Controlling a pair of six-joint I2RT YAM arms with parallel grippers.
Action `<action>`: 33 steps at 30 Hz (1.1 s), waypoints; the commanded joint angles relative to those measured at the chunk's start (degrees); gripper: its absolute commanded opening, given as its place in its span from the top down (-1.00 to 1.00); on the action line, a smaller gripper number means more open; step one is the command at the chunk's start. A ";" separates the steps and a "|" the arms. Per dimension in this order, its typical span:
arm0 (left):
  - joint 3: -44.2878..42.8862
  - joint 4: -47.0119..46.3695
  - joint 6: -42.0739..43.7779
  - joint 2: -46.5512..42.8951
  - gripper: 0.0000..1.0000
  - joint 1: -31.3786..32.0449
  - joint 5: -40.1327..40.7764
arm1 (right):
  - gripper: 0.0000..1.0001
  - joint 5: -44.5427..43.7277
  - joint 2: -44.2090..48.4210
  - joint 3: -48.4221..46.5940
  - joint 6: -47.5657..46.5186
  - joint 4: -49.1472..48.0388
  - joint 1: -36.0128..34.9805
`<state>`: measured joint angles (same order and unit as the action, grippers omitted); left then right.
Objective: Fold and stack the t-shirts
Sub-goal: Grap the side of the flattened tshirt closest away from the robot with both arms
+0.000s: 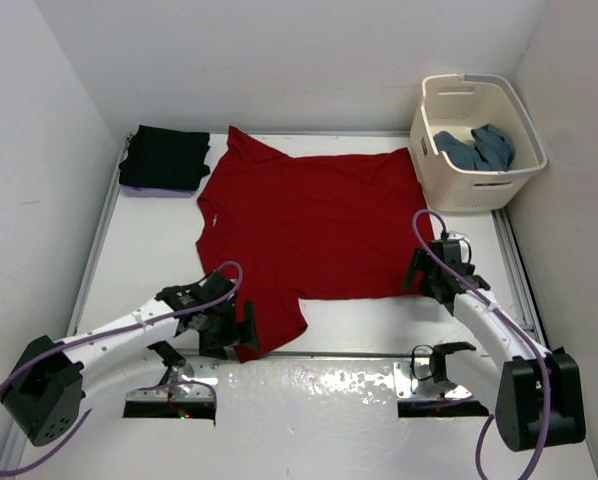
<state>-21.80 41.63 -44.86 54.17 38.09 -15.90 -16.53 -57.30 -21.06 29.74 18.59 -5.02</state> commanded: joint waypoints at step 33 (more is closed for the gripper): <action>-1.40 -10.34 -5.77 3.57 1.00 6.65 4.21 | -0.95 -0.26 2.81 2.60 4.01 -4.26 3.43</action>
<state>-19.77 31.64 -51.35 59.16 44.27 -11.40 -18.13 -54.06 -17.47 31.68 17.76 -1.98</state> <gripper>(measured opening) 0.009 0.980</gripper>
